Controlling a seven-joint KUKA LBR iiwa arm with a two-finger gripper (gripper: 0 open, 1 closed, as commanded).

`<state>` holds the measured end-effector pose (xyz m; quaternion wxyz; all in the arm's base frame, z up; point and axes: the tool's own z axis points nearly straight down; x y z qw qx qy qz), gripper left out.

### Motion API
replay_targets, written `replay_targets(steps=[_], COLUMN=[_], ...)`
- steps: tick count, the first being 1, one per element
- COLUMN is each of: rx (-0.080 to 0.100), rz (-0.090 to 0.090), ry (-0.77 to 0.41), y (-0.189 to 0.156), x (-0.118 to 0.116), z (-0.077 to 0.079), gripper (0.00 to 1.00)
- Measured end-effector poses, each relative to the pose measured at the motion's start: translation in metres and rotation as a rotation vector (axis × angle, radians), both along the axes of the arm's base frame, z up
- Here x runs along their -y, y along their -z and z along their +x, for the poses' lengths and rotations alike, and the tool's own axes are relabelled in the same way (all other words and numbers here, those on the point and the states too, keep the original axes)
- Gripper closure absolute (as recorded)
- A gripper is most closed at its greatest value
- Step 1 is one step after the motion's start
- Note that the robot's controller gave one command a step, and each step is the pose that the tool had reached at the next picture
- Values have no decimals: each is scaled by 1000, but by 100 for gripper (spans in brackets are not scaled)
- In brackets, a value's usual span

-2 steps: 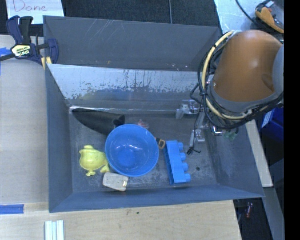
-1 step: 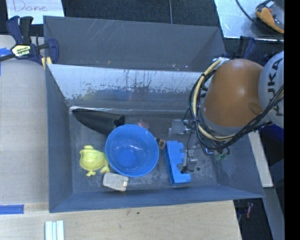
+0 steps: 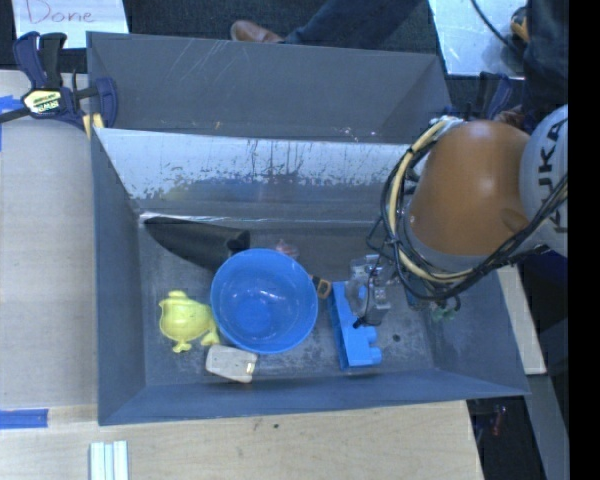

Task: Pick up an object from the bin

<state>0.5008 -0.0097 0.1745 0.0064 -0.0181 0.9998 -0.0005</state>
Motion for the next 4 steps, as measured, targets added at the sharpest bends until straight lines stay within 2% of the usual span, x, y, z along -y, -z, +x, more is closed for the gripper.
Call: replay_targets(steps=[1, 2, 3, 4], rx=[0, -9, -1, 16], rz=[0, 1, -3, -2], ry=[0, -1, -271, -15], y=[0, -24, 63, 7], x=[0, 2, -31, -51], z=[0, 2, 47, 4], gripper=[100, 100, 100, 100])
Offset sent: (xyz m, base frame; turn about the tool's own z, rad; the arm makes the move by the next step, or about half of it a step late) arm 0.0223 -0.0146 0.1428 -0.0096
